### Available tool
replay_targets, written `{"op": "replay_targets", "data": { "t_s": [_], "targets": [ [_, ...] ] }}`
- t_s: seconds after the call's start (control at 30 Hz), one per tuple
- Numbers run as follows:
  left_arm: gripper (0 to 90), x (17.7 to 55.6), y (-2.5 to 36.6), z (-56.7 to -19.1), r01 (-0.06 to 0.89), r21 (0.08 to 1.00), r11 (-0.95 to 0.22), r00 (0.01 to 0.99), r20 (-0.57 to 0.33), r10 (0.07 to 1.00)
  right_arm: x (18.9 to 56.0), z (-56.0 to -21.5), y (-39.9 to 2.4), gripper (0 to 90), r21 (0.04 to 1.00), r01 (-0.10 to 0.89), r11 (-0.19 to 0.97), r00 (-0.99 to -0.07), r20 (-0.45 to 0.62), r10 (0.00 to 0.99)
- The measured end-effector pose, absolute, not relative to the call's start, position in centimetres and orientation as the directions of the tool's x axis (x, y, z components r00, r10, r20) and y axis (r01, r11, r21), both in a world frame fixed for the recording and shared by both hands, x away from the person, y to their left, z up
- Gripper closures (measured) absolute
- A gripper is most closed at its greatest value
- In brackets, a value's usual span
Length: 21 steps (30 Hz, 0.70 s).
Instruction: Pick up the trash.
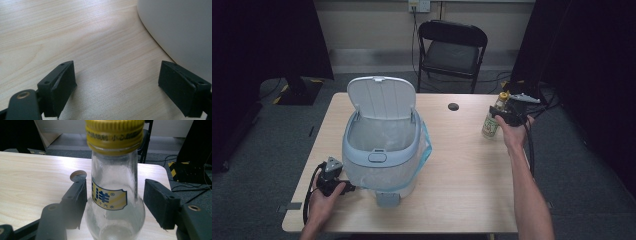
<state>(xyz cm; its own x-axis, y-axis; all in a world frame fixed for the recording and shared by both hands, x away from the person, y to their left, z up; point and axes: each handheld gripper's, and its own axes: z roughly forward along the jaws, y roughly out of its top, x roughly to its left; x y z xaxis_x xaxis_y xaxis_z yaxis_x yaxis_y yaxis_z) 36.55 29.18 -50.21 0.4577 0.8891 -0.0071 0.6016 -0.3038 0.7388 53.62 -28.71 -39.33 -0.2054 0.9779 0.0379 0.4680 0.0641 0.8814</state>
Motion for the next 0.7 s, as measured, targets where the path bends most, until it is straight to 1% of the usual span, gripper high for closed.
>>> {"op": "replay_targets", "data": {
  "t_s": [0.07,0.1,0.13,0.27,0.7],
  "targets": [
    [13.7,36.6,29.2,-50.2,0.601,0.739,-0.305,0.457,-0.005,0.889,53.5,-39.2,-28.6,45.1,0.894,0.444,0.064,-0.205,0.032,0.978],
    [13.7,36.6,29.2,-50.2,0.601,0.739,-0.305,0.458,-0.005,0.889,53.3,-38.9,-28.6,52.0,0.903,0.425,0.06,-0.205,0.032,0.978],
    [13.7,36.6,29.2,-50.2,0.6,0.739,-0.305,0.457,-0.005,0.889,53.2,-38.5,-28.5,52.7,0.906,0.418,0.065,-0.209,0.026,0.978],
    [13.7,36.6,29.2,-50.2,0.601,0.739,-0.305,0.458,-0.005,0.889,53.2,-38.1,-28.2,53.5,0.893,0.439,0.102,-0.218,-0.005,0.976],
    [13.7,36.5,29.2,-50.2,0.602,0.739,-0.304,0.458,-0.007,0.889,51.7,-37.7,-27.4,54.4,0.888,0.45,0.096,-0.261,0.028,0.965]
  ]
}}
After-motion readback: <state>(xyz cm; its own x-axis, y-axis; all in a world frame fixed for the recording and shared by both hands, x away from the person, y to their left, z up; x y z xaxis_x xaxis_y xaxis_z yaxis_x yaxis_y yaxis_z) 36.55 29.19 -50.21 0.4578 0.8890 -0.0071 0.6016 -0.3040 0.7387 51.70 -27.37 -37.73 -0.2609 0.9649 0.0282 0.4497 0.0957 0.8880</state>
